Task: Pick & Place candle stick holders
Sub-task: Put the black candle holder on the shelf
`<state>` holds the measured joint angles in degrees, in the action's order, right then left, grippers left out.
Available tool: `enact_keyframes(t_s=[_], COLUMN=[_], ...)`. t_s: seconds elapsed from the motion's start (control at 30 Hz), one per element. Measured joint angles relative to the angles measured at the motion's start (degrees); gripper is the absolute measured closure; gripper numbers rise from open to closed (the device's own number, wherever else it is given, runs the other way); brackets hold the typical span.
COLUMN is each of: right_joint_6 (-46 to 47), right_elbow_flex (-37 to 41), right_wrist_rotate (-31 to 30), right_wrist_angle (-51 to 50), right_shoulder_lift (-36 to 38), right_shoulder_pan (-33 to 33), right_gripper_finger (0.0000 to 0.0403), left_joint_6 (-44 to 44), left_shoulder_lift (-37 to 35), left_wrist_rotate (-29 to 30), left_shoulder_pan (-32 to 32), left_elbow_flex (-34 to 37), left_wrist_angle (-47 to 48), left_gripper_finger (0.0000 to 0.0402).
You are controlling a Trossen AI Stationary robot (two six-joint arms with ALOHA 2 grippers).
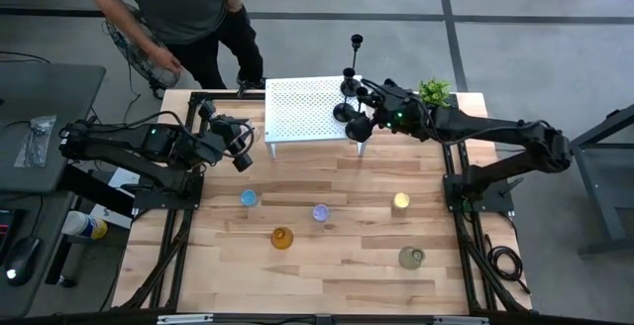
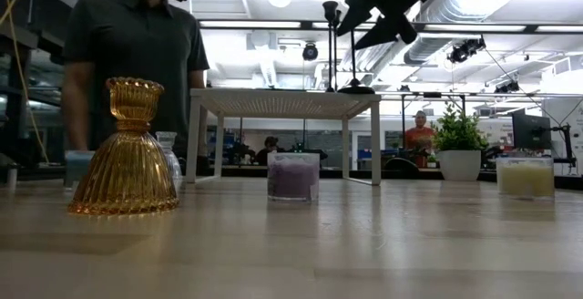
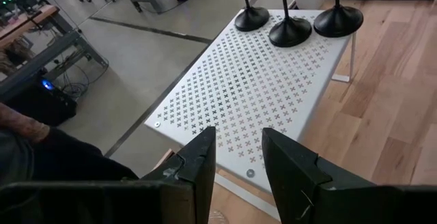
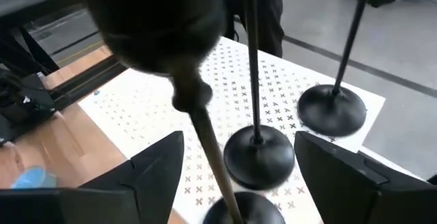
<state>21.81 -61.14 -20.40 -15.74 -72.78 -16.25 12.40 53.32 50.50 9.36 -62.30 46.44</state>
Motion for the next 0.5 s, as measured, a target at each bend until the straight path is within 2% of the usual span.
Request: enact_keyframes(t_s=[0.23, 0.5], right_joint_6=[0.1, 2.9], right_elbow_flex=[0.0, 0.0], right_wrist_rotate=[3.0, 6.4], right_wrist_angle=[-1.7, -10.1], right_shoulder_lift=[1.3, 2.8], right_shoulder_pan=[0.0, 0.2], right_gripper_finger=[0.0129, 0.013], left_joint_6=[0.0, 0.1], left_shoulder_lift=[0.0, 0.0], left_wrist_rotate=[0.0, 0.0], left_shoulder_pan=[0.0, 0.0], left_elbow_flex=[0.0, 0.0], left_wrist_angle=[0.0, 0.0], left_gripper_finger=[0.0284, 0.0284])
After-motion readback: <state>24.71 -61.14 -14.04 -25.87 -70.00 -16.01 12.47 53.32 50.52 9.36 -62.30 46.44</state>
